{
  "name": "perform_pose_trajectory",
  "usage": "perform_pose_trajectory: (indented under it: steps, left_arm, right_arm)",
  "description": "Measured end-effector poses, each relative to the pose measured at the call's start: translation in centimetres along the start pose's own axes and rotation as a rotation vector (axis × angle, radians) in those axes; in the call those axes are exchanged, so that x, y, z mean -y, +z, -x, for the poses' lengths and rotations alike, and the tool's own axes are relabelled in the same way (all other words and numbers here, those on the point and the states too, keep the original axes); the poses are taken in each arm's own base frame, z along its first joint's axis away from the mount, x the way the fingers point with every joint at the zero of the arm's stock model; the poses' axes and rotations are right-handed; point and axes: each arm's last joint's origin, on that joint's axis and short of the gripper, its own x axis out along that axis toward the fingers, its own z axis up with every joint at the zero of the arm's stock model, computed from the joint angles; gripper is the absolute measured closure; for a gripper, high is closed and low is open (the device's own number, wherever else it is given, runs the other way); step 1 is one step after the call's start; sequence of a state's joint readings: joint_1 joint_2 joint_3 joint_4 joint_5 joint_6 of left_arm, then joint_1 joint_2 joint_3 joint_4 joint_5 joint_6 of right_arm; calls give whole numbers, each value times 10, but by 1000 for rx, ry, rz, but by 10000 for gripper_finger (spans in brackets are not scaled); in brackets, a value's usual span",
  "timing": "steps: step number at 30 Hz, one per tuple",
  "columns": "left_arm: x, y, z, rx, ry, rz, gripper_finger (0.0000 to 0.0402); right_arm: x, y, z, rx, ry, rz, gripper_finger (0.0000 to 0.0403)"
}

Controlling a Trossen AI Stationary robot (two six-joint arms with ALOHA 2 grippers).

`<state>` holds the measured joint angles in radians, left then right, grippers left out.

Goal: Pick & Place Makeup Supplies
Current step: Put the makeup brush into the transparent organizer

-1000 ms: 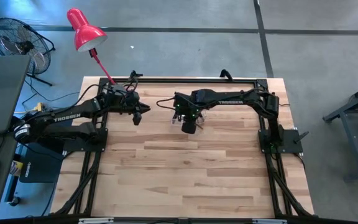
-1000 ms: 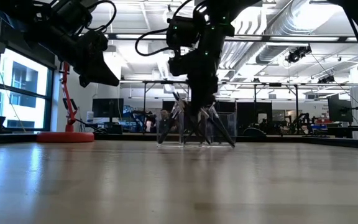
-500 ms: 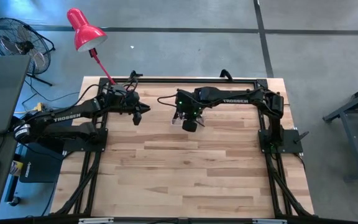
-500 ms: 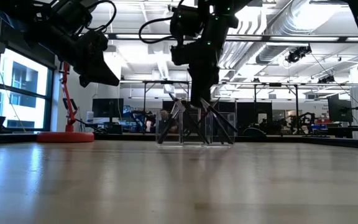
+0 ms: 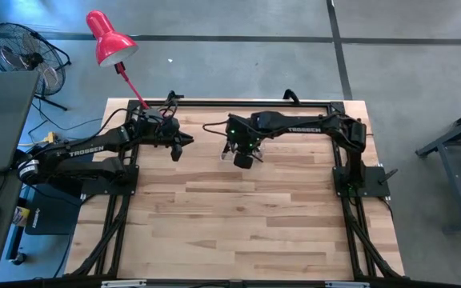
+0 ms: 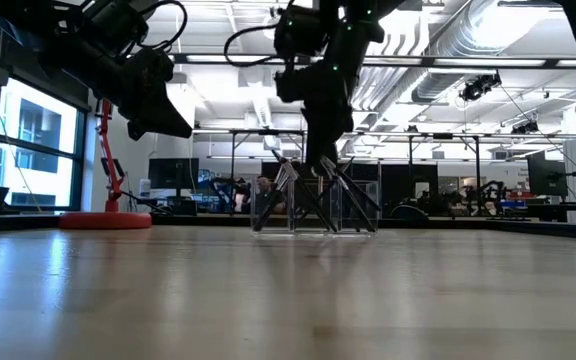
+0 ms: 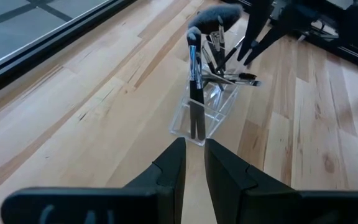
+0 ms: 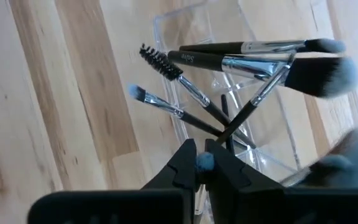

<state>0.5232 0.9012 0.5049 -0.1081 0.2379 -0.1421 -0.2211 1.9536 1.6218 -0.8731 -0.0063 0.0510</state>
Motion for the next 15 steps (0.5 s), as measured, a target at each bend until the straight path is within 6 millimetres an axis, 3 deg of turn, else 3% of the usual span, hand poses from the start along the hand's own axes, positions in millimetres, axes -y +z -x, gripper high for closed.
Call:
perform_pose_trajectory:
  steps: [15]
  left_arm:
    - [0, 0, 0, -4, -9, -5, 344]
  right_arm:
    - [-12, -7, 77, 179, -56, -56, 390]
